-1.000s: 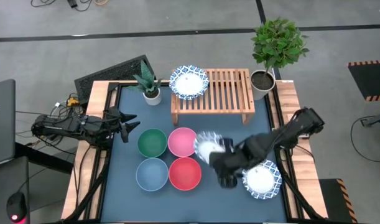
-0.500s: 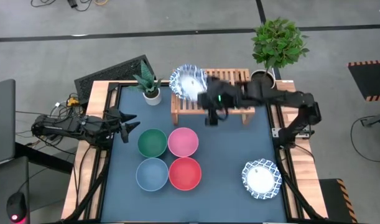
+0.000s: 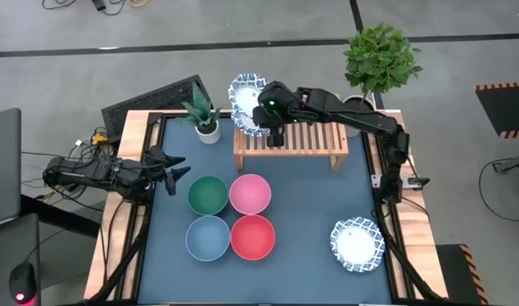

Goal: Place and stack bowls onto a shelf
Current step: Stack the white patterned bowl on top of the white patterned bowl on the shelf

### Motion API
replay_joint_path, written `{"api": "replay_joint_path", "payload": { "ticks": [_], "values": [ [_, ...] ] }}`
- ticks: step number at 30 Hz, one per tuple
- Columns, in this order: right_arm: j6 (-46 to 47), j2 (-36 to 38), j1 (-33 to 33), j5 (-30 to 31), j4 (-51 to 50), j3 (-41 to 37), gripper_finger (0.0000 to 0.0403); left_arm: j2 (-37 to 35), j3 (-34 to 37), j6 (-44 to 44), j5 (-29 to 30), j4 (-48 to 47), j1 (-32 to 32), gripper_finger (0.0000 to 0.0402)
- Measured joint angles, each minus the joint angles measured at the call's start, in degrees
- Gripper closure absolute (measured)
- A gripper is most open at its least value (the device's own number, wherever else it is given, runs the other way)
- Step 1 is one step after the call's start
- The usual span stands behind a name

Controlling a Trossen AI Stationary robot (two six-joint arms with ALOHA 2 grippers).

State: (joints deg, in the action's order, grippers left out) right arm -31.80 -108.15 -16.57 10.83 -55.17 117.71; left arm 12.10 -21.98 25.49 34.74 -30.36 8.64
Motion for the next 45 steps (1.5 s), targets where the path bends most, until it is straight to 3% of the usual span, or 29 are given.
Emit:
{"api": "replay_joint_path", "payload": {
  "ticks": [6,14,27,36,45],
  "values": [
    [0.1,-6.0,-0.4,-0.4,-11.5,6.3,0.0383,0.0,0.0,0.5,0.4,-0.2,0.0,0.0209],
    [0.2,-8.6,-0.4,1.1,-15.6,8.4,0.038,0.0,0.0,0.7,0.2,-0.4,0.0,0.0209],
    [0.3,-8.0,-0.3,1.4,-15.3,8.8,0.028,0.0,0.0,0.7,0.2,-0.8,0.0,0.0209],
    [2.7,-7.9,0.9,1.3,-17.6,15.7,0.0195,0.0,0.0,0.7,0.2,-1.3,0.0,0.0209],
    [8.8,-6.1,3.4,2.3,-21.2,17.0,0.0177,0.0,0.0,0.7,0.2,-1.3,0.0,0.0209]
  ]
}}
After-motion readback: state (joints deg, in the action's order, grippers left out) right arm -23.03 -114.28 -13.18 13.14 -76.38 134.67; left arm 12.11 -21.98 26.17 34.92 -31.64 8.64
